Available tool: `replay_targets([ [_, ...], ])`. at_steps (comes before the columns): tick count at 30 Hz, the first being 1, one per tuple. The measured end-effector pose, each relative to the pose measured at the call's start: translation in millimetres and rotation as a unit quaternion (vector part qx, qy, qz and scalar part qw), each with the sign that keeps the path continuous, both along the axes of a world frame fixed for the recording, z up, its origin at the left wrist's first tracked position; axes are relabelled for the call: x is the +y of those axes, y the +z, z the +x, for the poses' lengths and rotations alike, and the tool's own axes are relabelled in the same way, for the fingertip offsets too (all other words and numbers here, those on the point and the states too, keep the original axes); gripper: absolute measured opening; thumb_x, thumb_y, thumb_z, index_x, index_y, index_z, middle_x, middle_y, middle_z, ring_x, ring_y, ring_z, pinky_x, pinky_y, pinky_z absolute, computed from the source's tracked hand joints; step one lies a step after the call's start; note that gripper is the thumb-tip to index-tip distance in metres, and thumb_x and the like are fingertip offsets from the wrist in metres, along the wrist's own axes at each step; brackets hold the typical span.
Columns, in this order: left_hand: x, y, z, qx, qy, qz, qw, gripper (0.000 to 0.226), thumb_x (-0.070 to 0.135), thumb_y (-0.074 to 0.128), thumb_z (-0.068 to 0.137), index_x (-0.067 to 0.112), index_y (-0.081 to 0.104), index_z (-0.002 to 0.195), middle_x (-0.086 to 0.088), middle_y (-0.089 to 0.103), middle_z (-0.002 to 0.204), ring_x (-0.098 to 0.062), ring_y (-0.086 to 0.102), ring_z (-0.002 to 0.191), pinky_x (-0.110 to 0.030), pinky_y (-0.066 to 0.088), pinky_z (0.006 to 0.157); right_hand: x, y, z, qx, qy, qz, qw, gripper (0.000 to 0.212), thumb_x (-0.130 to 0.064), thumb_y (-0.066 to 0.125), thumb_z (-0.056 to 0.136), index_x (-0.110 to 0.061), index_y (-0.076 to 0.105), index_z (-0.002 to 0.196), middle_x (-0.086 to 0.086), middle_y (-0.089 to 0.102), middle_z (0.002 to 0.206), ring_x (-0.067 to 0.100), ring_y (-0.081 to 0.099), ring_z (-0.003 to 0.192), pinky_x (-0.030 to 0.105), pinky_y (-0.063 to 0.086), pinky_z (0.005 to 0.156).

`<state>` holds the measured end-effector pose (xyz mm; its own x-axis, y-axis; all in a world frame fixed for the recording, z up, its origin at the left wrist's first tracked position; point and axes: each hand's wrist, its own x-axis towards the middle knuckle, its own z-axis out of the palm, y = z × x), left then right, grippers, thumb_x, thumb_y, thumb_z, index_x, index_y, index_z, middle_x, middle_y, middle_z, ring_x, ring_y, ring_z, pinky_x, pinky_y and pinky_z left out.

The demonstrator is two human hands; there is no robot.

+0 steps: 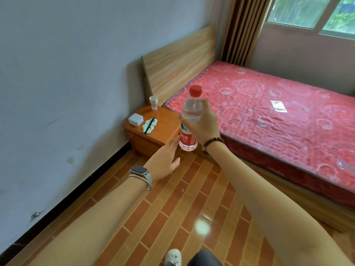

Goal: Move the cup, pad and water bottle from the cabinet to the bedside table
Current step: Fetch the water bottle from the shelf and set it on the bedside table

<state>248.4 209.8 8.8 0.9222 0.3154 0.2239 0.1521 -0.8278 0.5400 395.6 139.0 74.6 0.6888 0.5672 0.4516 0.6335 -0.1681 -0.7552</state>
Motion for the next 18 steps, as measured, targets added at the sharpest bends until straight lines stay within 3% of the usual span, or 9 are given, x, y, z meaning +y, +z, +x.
replay_targets([
  [6, 43.2, -7.0, 48.2, 0.007, 0.007, -0.014, 1.000, 0.073, 0.019, 0.057, 0.089, 0.021, 0.014, 0.148, -0.004, 0.039, 0.141, -0.014, 0.056, 0.106, -0.032, 0.048, 0.094, 47.9, -10.7, 52.2, 0.024, 0.011, 0.002, 1.000, 0.067, -0.053, 0.074, 0.072, -0.019, 0.045, 0.123, -0.001, 0.069, 0.106, 0.012, 0.069, 0.091, 0.037, 0.059, 0.078],
  [12, 89.0, -23.0, 112.0, 0.020, 0.031, -0.005, 0.999, 0.072, 0.021, 0.057, 0.089, 0.022, 0.014, 0.148, -0.004, 0.042, 0.137, -0.014, 0.058, 0.094, -0.030, 0.050, 0.088, 96.9, -24.5, 116.2, 0.037, 0.031, -0.009, 0.999, 0.068, -0.052, 0.073, 0.073, -0.018, 0.045, 0.125, 0.000, 0.069, 0.105, 0.014, 0.069, 0.091, 0.038, 0.060, 0.078],
  [15, 113.5, -27.2, 149.0, 0.018, 0.046, -0.008, 0.999, 0.070, 0.021, 0.056, 0.090, 0.022, 0.016, 0.147, -0.003, 0.042, 0.140, -0.016, 0.055, 0.109, -0.033, 0.047, 0.096, 128.7, -27.1, 155.6, 0.050, 0.055, -0.024, 0.997, 0.071, -0.054, 0.072, 0.071, -0.020, 0.045, 0.126, 0.000, 0.068, 0.105, 0.016, 0.068, 0.091, 0.041, 0.059, 0.079],
  [18, 136.5, -27.6, 182.4, 0.015, 0.068, -0.012, 0.998, 0.070, 0.019, 0.056, 0.090, 0.021, 0.016, 0.148, -0.002, 0.043, 0.141, -0.015, 0.055, 0.110, -0.029, 0.045, 0.098, 160.1, -23.9, 188.3, 0.060, 0.076, -0.033, 0.995, 0.070, -0.055, 0.073, 0.069, -0.023, 0.045, 0.125, -0.001, 0.068, 0.104, 0.016, 0.068, 0.089, 0.042, 0.059, 0.077],
])
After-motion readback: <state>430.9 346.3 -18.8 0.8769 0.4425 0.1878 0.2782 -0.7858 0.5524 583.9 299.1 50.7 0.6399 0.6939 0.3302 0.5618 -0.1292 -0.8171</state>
